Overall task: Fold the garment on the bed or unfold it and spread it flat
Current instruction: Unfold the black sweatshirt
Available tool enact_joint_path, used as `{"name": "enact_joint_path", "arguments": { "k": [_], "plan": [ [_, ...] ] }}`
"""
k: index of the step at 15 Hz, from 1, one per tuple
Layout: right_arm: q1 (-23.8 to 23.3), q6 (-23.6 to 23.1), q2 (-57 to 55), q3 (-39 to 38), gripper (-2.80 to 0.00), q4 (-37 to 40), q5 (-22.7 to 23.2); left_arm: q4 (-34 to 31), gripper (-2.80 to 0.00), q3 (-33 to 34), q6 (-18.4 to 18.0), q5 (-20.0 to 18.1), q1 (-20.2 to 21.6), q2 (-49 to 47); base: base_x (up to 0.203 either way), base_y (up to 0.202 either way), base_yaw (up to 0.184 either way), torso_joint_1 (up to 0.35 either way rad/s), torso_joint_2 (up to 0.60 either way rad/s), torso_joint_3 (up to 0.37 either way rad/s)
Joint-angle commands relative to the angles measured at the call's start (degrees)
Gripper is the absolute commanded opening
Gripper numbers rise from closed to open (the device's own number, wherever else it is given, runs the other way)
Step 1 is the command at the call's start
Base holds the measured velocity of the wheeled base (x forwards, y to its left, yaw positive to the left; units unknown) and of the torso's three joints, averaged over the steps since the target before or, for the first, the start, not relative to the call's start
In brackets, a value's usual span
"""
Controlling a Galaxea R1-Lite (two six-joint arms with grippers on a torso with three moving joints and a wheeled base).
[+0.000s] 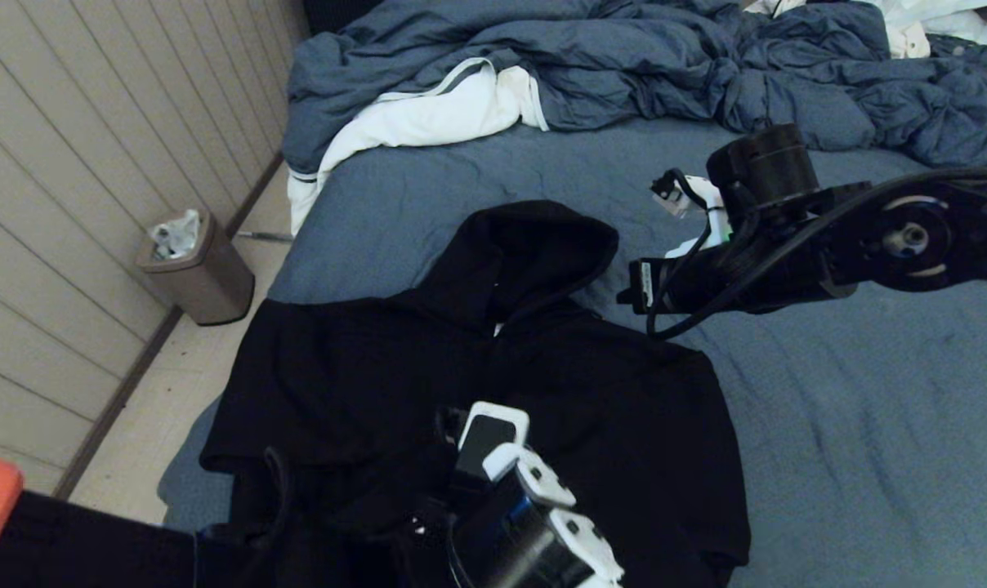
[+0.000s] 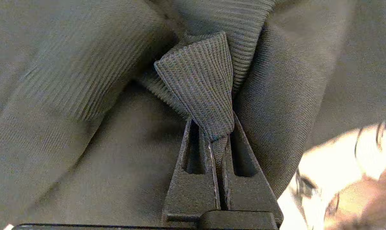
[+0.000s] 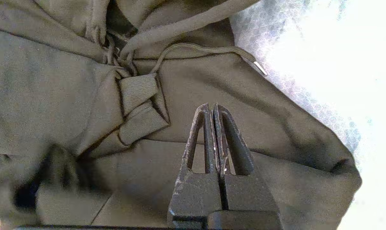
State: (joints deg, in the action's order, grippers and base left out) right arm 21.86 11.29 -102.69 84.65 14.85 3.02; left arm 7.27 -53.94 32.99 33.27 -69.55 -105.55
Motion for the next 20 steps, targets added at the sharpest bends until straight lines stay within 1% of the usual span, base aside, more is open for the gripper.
{"name": "enact_joint_path", "arguments": {
  "k": [1,3,5,8,9,13,16,20],
  "plan": [
    [0.0,0.0,-0.4,-0.1,-2.8,0.1,0.1,0.1,-2.8,1.5,0.3,0.1,-2.7,0.9,0.0,0.0,0.0,0.0,0.0,0.0],
    [0.0,0.0,-1.0,0.0,-2.8,0.1,0.1,0.5,-2.8,1.2,0.5,-0.2,-3.2,-0.3,0.0,0.0,0.0,0.0,0.0,0.0],
    [0.0,0.0,-1.3,0.0,-2.8,0.1,0.1,0.5,-2.8,0.6,1.6,-0.4,-3.2,-0.8,0.0,0.0,0.0,0.0,0.0,0.0],
    [0.0,0.0,-1.5,0.0,-2.8,0.1,0.1,2.2,-2.78,0.2,1.8,-1.1,-3.9,-2.0,0.0,0.0,0.0,0.0,0.0,0.0],
    [0.0,0.0,-1.6,0.0,-2.8,0.1,0.1,2.3,0.0,0.1,1.8,-1.1,-3.9,-2.4,0.0,0.0,0.0,0.0,0.0,0.0],
    [0.1,0.0,-1.7,0.0,-2.8,0.1,0.1,2.1,0.0,0.4,1.5,-0.8,-4.5,-0.9,0.0,0.0,0.0,0.0,0.0,0.0],
    [0.1,0.0,-1.7,-0.1,-2.8,0.1,0.1,2.1,0.0,-0.3,0.8,-0.5,-4.5,2.7,0.0,0.0,0.0,0.0,0.0,0.0],
    [0.2,0.0,-1.7,-0.2,-2.8,0.1,0.1,1.2,0.0,-3.3,-2.5,0.0,-4.0,10.7,0.0,0.0,0.0,0.0,0.0,0.0]
  ]
}}
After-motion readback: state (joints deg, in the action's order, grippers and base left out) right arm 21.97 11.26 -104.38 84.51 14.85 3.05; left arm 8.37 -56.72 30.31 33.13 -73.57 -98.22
